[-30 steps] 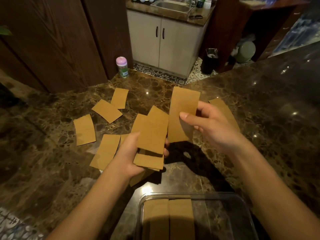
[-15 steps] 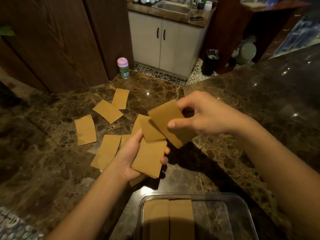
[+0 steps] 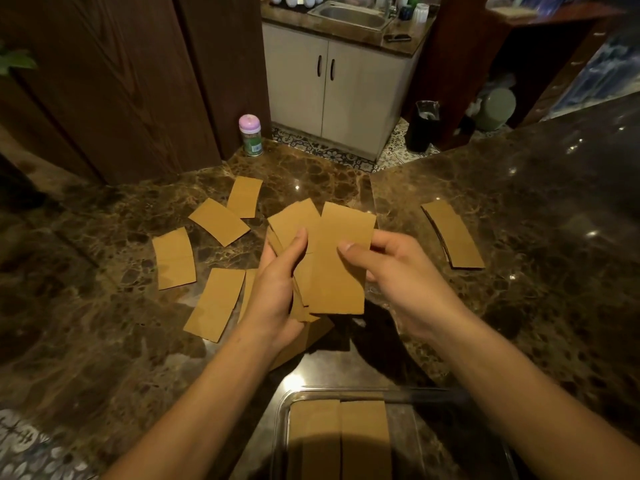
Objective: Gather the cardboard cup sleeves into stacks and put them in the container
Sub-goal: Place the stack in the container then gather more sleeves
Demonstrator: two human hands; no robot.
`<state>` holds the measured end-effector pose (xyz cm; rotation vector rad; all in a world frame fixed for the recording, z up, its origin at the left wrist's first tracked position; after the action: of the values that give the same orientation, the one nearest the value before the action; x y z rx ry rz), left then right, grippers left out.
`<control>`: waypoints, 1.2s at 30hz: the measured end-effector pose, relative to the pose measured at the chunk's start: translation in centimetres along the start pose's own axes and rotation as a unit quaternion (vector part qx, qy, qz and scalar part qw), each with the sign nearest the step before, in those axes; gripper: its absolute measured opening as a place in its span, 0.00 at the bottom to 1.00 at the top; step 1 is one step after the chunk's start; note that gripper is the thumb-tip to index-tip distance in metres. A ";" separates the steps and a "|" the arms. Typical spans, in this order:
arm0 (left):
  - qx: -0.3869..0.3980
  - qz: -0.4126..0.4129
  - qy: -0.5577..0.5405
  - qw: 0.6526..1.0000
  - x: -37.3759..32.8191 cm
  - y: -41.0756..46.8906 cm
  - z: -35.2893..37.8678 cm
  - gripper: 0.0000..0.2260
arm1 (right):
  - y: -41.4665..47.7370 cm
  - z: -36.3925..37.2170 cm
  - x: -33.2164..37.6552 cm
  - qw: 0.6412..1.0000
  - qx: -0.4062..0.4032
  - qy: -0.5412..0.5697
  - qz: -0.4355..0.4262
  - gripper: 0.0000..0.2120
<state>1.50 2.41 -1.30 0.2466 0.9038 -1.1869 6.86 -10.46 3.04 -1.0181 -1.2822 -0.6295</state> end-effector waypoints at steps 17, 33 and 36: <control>0.080 -0.126 -0.028 0.988 1.6 -0.4 0.4 0.20 | -2.1 -2.4 4.6 0.956 0.064 -0.039 -0.285 0.11; 0.048 0.038 0.118 0.991 -0.6 -0.6 -0.7 0.31 | -0.4 -3.1 2.6 0.945 -0.018 -0.261 -0.196 0.24; 0.066 0.059 0.142 0.986 -0.9 -0.7 -0.4 0.29 | 0.4 -3.3 1.6 0.972 0.014 -0.201 -0.118 0.32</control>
<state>0.62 2.99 -0.65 0.5806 1.0435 -1.1191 9.13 -12.97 4.60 -1.0087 -1.7821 -0.5992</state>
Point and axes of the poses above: each hand's wrist, its own y-axis towards the middle knuckle, its own z-axis out of the palm, x = y × z, the point moved 8 cm from there along y, towards the middle knuckle, and after that the axes turned 6 degrees about -x, right-handed, at the moved point
